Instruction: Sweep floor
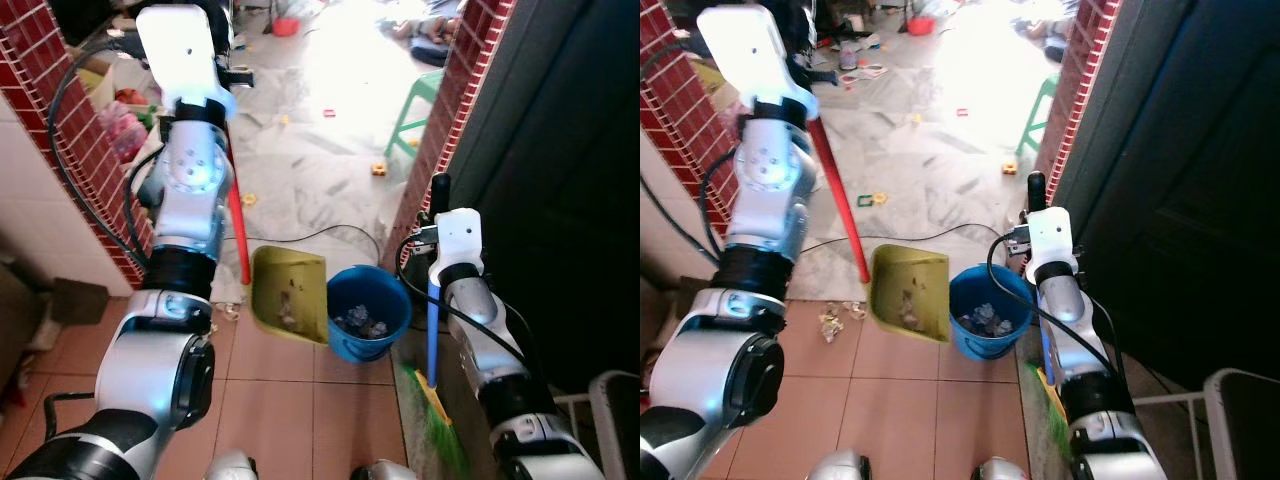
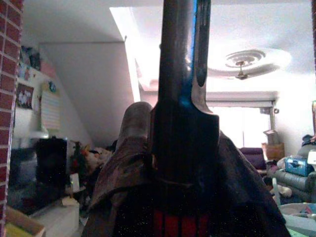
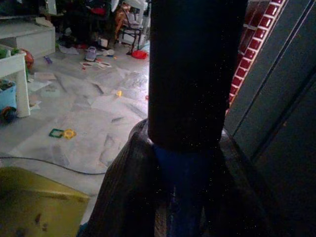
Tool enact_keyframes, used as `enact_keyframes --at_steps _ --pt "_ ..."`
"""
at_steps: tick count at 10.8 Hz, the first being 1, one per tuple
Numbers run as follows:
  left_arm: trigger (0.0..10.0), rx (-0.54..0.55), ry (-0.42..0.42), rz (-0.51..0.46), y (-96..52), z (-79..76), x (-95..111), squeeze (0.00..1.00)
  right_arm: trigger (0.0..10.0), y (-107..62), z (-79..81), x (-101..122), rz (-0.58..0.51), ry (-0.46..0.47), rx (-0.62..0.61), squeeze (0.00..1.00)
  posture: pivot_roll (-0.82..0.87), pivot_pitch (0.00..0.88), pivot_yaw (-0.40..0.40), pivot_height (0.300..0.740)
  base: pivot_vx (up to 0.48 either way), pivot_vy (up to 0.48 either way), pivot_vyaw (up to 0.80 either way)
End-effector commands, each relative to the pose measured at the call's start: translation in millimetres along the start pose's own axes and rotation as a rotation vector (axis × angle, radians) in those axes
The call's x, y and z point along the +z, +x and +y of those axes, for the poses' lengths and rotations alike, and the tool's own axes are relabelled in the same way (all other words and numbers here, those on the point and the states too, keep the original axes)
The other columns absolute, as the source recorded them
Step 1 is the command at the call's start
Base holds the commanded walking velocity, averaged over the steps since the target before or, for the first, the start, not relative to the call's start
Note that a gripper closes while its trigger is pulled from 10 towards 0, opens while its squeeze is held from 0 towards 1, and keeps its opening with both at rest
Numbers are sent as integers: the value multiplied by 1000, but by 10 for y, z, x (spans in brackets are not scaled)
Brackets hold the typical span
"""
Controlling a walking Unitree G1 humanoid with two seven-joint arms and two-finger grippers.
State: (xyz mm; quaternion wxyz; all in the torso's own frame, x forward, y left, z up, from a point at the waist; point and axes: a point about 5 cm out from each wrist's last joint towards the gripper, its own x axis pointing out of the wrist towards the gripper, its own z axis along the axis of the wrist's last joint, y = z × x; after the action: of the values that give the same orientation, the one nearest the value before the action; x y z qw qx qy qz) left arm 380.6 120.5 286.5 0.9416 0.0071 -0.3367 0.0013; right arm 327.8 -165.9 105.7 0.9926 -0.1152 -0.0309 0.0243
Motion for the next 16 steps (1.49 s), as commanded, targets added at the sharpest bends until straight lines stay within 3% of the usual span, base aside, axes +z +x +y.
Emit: enact_keyframes --at_steps 1,4,9,11,13,16 --pt "10000 -29 -23 -120 130 -164 228 0 10000 -1 4 128 -57 -7 -8 0 -91 21 25 740 0 0 0" --pt "10000 -138 -42 -193 227 -580 343 0 10000 -215 -74 171 -90 -22 -58 0 -158 67 77 740 0 0 0" --pt "10000 -205 -63 -343 258 -944 598 0 10000 -620 -228 138 -36 -56 -129 0 -251 136 123 740 0 0 0" --pt "10000 -254 -68 -424 122 -1140 654 0 10000 -711 -256 181 -27 -67 -138 0 -283 143 123 740 0 0 0" --pt "10000 -360 -88 -485 -120 -1424 659 0 10000 -741 -277 191 -17 -76 -136 0 -294 139 120 740 0 0 0" --pt "10000 -571 -161 -534 -613 -1889 649 0 10000 -732 -232 211 -17 -77 -119 0 -286 123 114 740 0 0 0"
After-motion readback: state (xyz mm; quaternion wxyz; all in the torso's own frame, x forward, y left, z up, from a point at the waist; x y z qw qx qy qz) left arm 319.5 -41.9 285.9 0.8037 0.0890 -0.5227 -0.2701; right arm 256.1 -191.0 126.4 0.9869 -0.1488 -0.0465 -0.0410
